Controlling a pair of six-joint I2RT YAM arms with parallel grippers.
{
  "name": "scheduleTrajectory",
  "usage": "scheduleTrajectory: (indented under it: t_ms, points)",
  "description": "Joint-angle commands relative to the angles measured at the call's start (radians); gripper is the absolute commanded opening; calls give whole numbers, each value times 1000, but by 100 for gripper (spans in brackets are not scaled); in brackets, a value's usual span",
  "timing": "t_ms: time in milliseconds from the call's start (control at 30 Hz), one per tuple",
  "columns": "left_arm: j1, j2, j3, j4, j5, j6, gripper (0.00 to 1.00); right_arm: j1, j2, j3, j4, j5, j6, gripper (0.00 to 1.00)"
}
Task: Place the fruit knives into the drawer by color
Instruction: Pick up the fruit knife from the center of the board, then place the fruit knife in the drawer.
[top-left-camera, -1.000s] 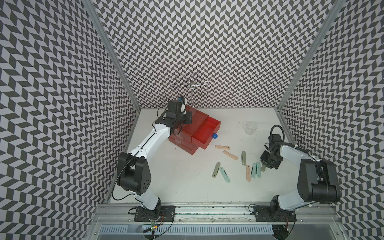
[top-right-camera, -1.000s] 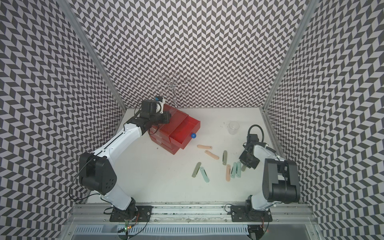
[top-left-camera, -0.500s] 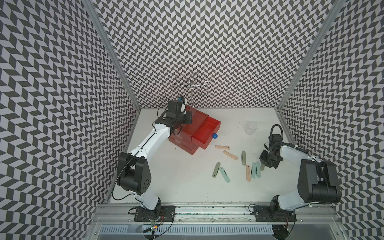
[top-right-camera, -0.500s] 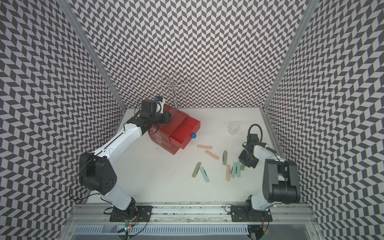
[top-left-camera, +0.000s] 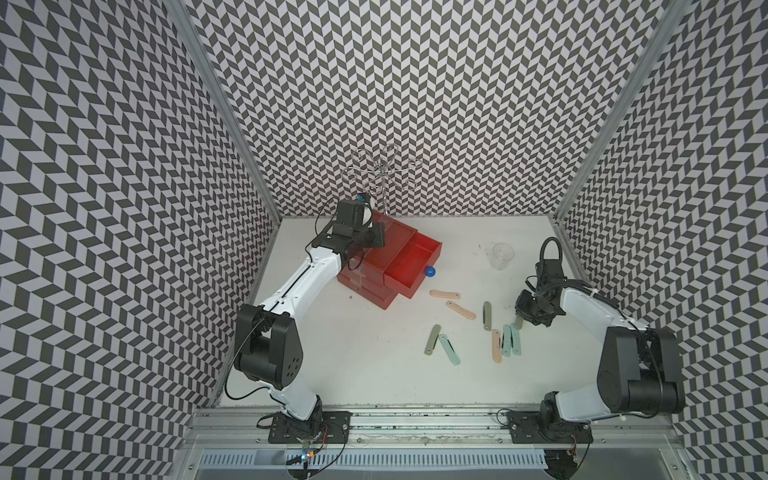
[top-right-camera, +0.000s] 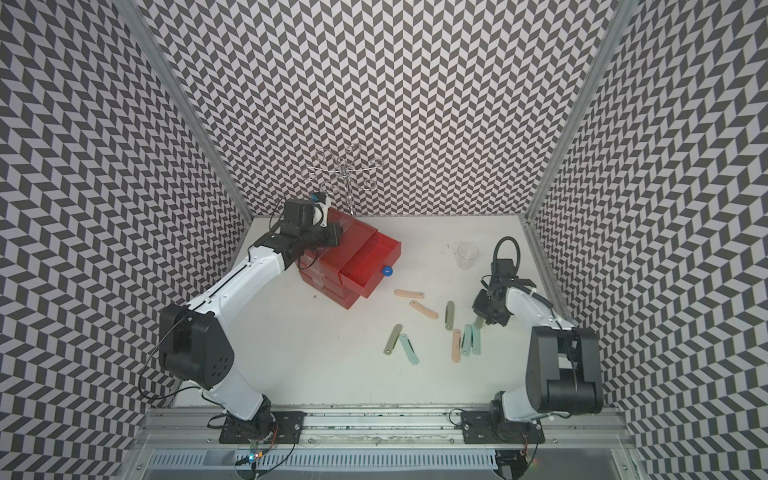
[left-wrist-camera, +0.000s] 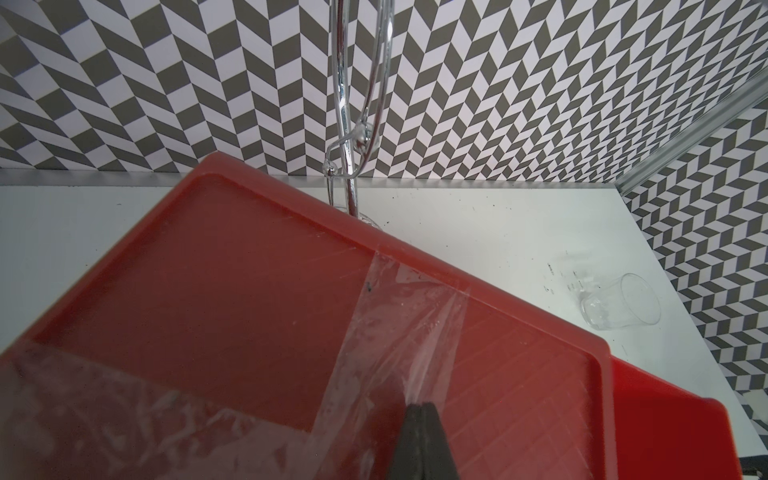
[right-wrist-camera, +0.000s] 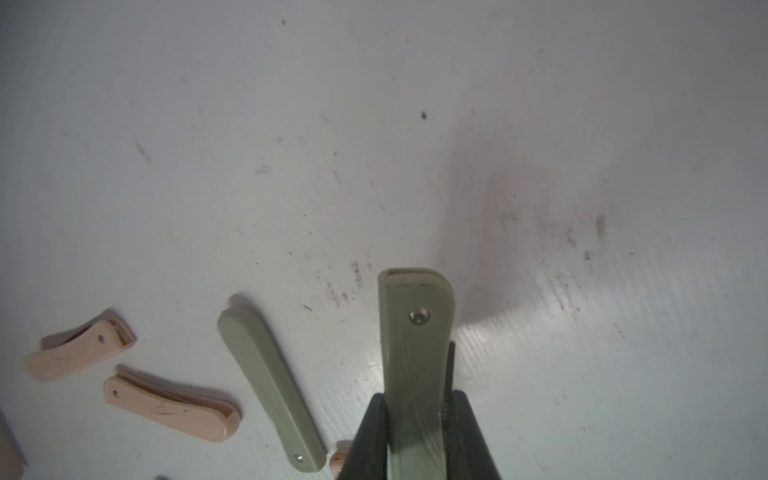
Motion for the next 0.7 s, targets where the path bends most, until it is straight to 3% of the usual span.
scheduleTrajectory:
  t_ms: [0, 167, 433, 667]
  points:
    - [2, 73, -35, -177, -55, 13, 0, 63, -30, 66, 0, -17, -7, 8]
    - [2, 72, -34, -178, -63, 14, 0, 183, -41, 197, -43, -5, -2, 8]
    - [2, 71, -33, -183, -69, 14, 0, 297, -77, 418, -64, -100, -3, 8]
    - [3, 70, -31, -183, -71, 13, 0, 422, -58, 556, 50, -204, 31, 8]
